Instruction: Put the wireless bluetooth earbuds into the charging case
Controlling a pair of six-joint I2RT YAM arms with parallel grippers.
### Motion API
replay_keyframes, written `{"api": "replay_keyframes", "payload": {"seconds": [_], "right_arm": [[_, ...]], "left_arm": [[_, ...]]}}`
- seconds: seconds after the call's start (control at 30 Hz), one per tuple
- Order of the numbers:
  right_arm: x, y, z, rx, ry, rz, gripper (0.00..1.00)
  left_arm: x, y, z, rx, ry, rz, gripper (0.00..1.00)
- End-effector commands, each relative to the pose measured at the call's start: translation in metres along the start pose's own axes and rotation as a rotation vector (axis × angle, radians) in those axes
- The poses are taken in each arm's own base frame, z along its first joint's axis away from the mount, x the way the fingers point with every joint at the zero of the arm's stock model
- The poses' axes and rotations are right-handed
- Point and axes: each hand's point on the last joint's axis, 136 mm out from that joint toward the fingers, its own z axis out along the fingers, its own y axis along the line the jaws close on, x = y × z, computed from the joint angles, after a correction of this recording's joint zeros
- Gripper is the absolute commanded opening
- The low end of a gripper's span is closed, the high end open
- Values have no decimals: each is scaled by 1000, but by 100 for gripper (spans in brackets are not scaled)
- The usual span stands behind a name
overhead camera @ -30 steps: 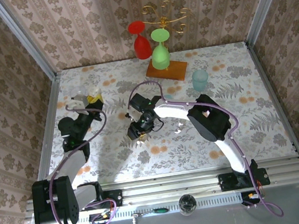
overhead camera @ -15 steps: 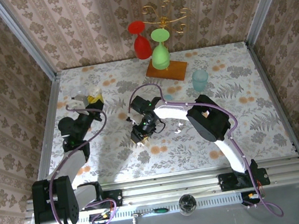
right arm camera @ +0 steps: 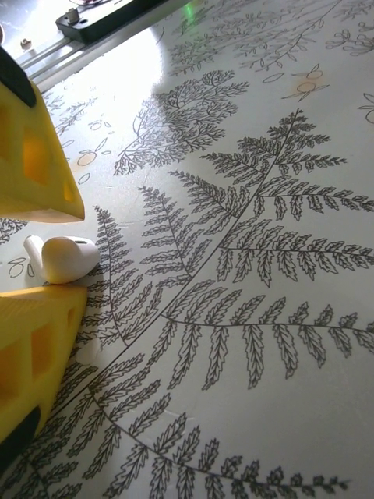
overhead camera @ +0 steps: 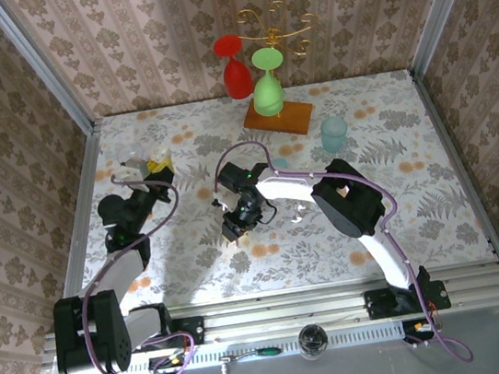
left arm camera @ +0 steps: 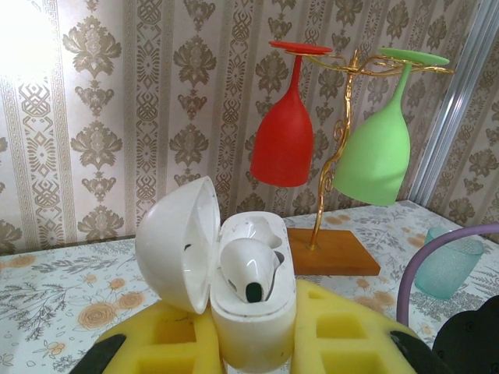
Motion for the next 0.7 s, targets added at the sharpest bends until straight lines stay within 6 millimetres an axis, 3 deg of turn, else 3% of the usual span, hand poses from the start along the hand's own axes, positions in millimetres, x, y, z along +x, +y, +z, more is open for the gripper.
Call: {"api": "replay_keyframes", "payload": {"seconds": [0.0,0.33,0.5,0.67], "right_arm": [[22,-16,8,101,95,22,28],[11,-23,-1,181,8,18,17],[-1,-27,-35,260,-136,-12,17],[-11,-38,-84,345,-328,-12,17]], "left_arm": [[-8,-3,0,22,-25,1,0],[-3,-5,0,30,-11,3,0],[8,-14,4,61,35,25,0],[33,-43,13,156,131,80,0]]}}
